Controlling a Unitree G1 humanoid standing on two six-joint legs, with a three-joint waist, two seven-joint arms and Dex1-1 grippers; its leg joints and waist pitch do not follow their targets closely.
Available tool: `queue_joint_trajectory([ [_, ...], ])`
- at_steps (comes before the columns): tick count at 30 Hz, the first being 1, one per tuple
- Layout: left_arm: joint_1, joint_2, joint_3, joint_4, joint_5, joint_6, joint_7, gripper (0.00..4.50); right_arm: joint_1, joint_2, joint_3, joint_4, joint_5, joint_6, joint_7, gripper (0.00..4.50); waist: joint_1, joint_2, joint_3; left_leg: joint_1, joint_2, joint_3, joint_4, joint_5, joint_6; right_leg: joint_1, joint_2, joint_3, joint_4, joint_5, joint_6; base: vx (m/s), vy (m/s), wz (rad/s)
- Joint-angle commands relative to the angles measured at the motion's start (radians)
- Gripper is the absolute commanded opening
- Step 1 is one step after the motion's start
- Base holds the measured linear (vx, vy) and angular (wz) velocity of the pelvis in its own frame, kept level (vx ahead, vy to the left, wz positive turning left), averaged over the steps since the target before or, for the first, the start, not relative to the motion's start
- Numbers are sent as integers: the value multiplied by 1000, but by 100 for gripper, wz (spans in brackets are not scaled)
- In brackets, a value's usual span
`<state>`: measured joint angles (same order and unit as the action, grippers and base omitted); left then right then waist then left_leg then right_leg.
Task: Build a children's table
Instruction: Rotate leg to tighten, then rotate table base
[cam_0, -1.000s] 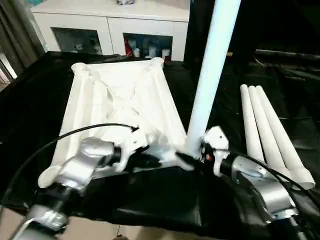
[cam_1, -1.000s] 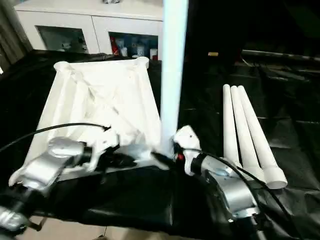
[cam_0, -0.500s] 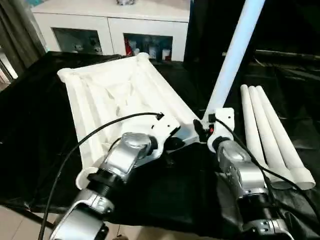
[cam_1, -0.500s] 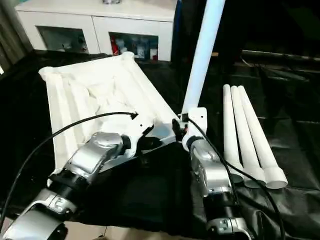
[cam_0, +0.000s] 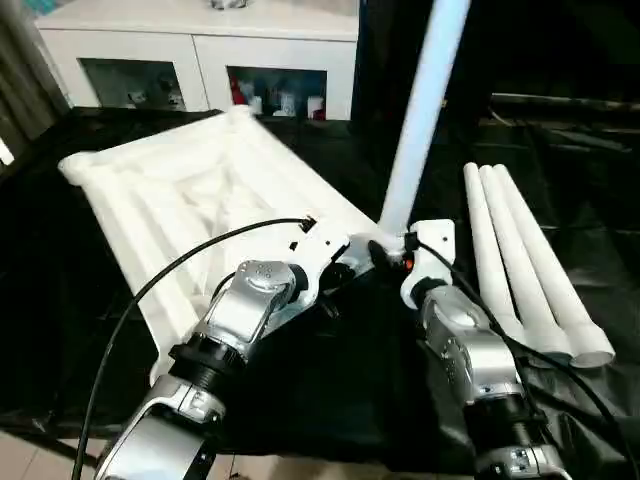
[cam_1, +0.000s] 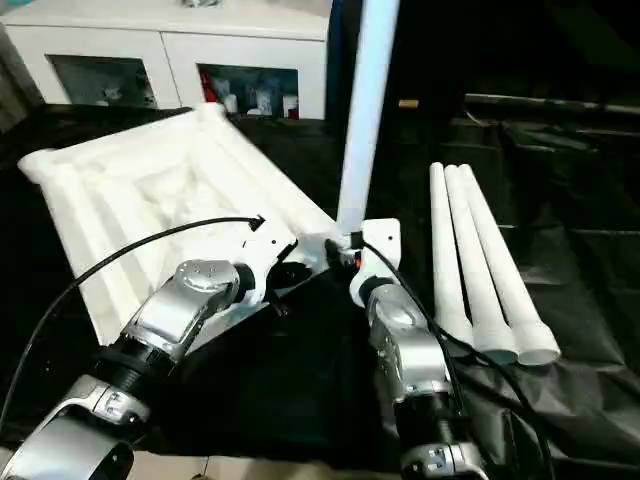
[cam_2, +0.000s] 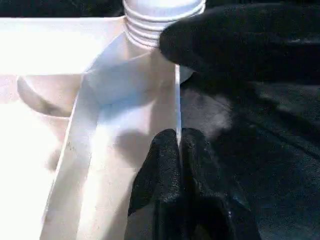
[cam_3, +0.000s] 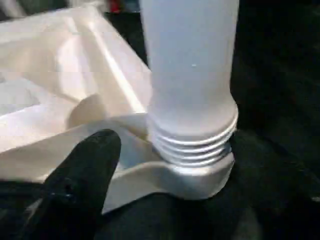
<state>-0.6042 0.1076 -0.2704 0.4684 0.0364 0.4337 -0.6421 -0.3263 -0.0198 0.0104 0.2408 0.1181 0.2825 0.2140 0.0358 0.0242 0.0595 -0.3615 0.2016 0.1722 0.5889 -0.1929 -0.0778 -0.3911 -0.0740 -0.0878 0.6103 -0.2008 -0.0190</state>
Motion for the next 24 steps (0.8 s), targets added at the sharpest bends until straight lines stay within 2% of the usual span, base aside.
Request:
queue_joint_trajectory([
  [1,-7,-6,5,-47,-11,-41,-21,0,1,-11,22,-75,26,21,43,382,8,-1,-80,-1,26,-10,-55,-39,78,64,-67,58,-54,64,-225,0,0,0],
  [2,-7,-9,19,-60,-24,-29,-19,0,23,-37,32,-125,30,33,71,382,8,-3,-81,-4,24,-10,-53,-18,85,68,-64,58,-51,95,-230,0,0,0],
  [3,-7,-10,23,-63,-27,-26,-18,0,27,-43,34,-135,31,35,76,382,11,-1,-83,-7,22,-9,-48,11,102,66,-64,58,-45,145,-241,0,0,0],
  [5,-18,-5,54,-84,-57,-22,-29,45,58,-75,38,-180,29,52,95,387,14,-1,-78,-7,22,-6,-50,-28,115,63,-67,57,-53,93,-246,0,0,0],
  [8,-35,7,80,-96,-76,-25,-21,66,71,-79,29,-193,19,60,98,387,18,1,-76,-4,27,-6,-54,-59,96,61,-69,57,-58,24,-249,0,0,0],
  [9,-42,5,94,-97,-84,-28,-10,85,74,-80,26,-196,21,64,96,387,20,2,-73,-2,26,-6,-56,-88,79,58,-67,56,-63,-20,-244,0,0,0],
  [10,-55,5,119,-100,-94,-29,9,94,77,-82,25,-200,21,71,92,387,19,-3,-72,-1,27,-5,-56,-99,74,57,-67,57,-65,-35,-240,0,0,0],
  [13,-80,18,157,-101,-96,-36,45,116,81,-84,25,-187,17,70,84,387,22,-2,-69,0,24,-5,-58,-118,58,57,-67,56,-71,-94,-215,0,0,0],
  [14,-90,31,173,-101,-93,-37,62,116,81,-85,26,-179,13,69,80,387,22,-5,-69,-2,24,-5,-58,-114,55,58,-67,56,-70,-96,-210,0,0,0],
  [15,-97,49,190,-108,-94,-25,69,128,81,-86,29,-172,10,68,78,387,21,-3,-71,-4,22,-6,-58,-100,52,59,-66,56,-68,-92,-198,0,0,0],
  [17,-94,81,217,-126,-80,-13,101,145,86,-89,39,-171,2,76,75,387,19,-2,-73,-3,22,-7,-56,-87,51,58,-64,56,-64,-68,-198,0,0,0],
  [18,-71,144,250,-162,-50,19,142,159,98,-96,56,-170,-7,98,77,387,17,-7,-75,-6,23,-9,-56,-64,54,60,-63,55,-56,-32,-201,0,0,0],
  [19,-58,182,268,-177,-27,24,169,164,99,-99,63,-159,-21,104,68,369,15,-4,-76,-6,23,-10,-55,-57,54,60,-63,55,-53,-21,-202,0,0,0],
  [20,-55,191,272,-180,-22,25,175,164,99,-100,65,-156,-24,105,66,369,11,-3,-74,-7,22,-10,-56,-58,55,59,-62,54,-55,-21,-201,0,0,0],
  [21,-34,243,306,-203,6,43,209,173,96,-96,59,-134,-29,118,50,357,9,-5,-75,-4,21,-8,-54,-62,54,58,-62,54,-56,-25,-202,0,0,0],
  [23,-9,303,350,-228,34,67,237,187,86,-96,56,-106,-37,123,40,340,7,2,-73,0,22,-7,-55,-69,49,52,-61,54,-56,-40,-210,0,0,0],
  [24,12,346,373,-241,57,79,252,194,78,-95,55,-82,-40,122,34,331,6,-12,-73,-1,24,-6,-57,-73,47,53,-61,54,-57,-48,-209,0,0,0],
])
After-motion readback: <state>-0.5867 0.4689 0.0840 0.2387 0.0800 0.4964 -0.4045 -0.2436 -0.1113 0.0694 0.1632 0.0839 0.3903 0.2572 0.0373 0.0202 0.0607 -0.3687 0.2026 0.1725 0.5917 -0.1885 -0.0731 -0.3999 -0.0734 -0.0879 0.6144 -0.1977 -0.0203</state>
